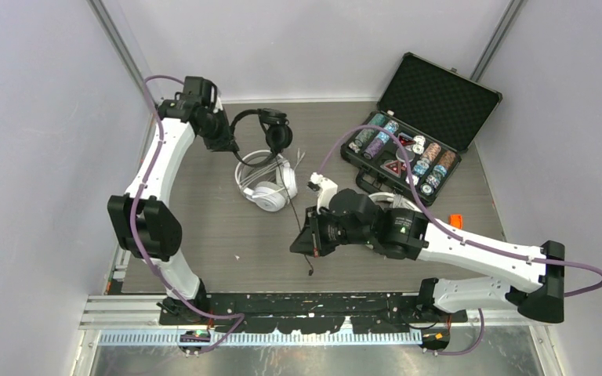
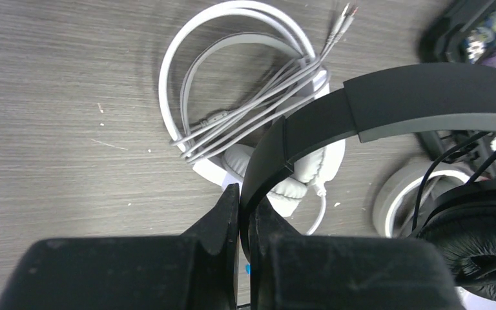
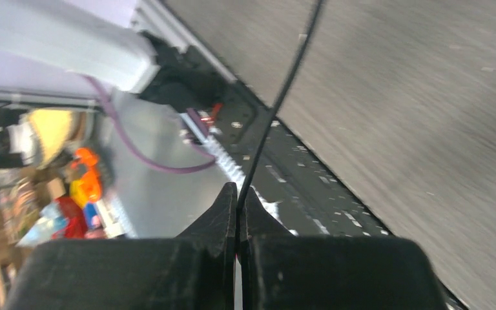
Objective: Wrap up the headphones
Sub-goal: Wrap the headphones cable around the headphones.
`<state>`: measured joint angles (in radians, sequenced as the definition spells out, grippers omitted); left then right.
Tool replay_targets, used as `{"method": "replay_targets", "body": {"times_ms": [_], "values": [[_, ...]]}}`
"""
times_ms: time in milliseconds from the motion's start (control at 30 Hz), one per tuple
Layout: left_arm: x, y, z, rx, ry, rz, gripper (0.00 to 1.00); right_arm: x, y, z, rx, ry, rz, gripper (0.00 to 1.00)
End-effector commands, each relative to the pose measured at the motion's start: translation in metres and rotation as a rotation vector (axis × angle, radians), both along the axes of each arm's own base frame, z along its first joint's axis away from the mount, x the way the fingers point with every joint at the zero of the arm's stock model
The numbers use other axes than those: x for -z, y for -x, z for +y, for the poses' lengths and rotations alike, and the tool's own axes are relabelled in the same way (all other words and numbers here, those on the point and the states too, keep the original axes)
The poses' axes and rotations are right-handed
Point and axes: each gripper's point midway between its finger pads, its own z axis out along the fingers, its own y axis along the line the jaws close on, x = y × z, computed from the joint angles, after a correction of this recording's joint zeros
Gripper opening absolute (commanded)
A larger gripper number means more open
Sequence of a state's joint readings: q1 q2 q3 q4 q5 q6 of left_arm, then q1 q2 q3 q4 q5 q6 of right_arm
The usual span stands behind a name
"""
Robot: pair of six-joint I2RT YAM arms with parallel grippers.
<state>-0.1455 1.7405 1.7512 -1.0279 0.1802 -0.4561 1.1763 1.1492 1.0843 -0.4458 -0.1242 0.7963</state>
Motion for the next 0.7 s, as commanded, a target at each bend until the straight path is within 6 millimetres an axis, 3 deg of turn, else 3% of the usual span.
{"method": "replay_targets", "body": {"times_ms": [0, 167, 367, 667], "values": [[-0.051, -0.01, -0.008, -0.019, 0.12, -0.157, 0.0, 0.017, -0.028, -0.029, 0.135, 0.099, -0.14, 0.0], [-0.074, -0.008, -0.009, -0.018, 0.187, -0.197, 0.0, 0.048, -0.039, -0.048, 0.198, 0.189, -0.178, 0.0], [-0.103, -0.005, -0.008, -0.022, 0.251, -0.261, 0.0, 0.068, -0.05, -0.058, 0.243, 0.236, -0.223, 0.0], [-0.145, 0.018, -0.028, 0.116, 0.367, -0.332, 0.0, 0.062, -0.083, -0.076, 0.348, 0.276, -0.339, 0.0]]}}
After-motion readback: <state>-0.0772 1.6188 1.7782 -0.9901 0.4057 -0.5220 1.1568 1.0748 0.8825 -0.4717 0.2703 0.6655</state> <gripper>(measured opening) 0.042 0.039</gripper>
